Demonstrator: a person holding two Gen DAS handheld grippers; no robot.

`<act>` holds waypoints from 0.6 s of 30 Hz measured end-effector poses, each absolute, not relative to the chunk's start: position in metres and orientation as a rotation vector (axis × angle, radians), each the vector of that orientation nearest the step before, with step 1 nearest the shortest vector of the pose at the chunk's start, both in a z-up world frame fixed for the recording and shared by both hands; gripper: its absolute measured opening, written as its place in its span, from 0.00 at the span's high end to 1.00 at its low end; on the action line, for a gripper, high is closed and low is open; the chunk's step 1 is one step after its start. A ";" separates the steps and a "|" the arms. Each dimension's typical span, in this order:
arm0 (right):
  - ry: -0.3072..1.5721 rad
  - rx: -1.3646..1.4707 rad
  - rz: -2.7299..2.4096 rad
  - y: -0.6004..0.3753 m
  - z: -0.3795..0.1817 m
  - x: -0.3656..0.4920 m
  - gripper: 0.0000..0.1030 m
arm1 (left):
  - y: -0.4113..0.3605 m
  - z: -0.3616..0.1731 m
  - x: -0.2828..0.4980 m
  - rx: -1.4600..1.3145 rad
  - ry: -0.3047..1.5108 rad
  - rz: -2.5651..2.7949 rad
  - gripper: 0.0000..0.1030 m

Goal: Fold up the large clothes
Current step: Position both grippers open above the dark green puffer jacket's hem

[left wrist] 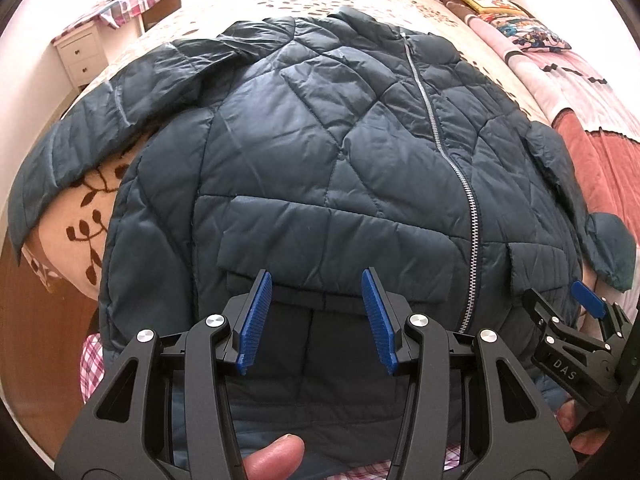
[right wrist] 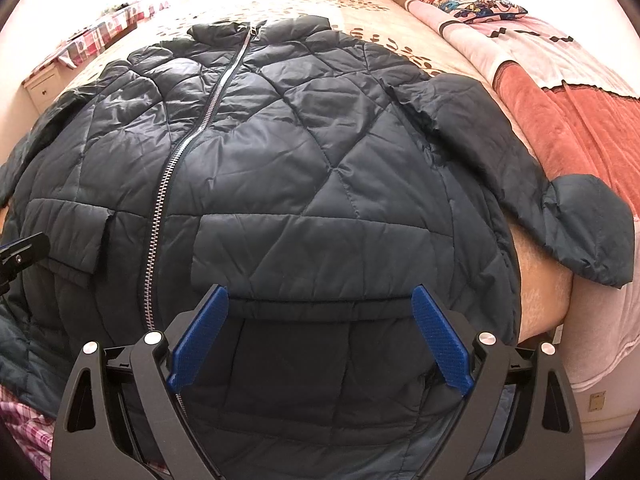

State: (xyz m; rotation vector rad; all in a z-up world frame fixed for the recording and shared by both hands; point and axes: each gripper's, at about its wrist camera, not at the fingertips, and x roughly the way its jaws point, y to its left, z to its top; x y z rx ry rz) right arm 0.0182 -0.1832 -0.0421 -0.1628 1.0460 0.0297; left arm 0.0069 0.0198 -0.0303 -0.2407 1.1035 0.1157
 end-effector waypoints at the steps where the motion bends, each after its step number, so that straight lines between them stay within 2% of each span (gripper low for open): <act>1: 1.046 -0.163 0.030 -0.183 -0.042 0.018 0.12 | 0.020 -0.030 0.007 -0.240 1.104 0.116 0.54; 18: 1.055 -0.164 0.030 -0.185 -0.045 0.018 0.12 | 0.017 -0.045 0.010 -0.268 1.166 0.079 0.54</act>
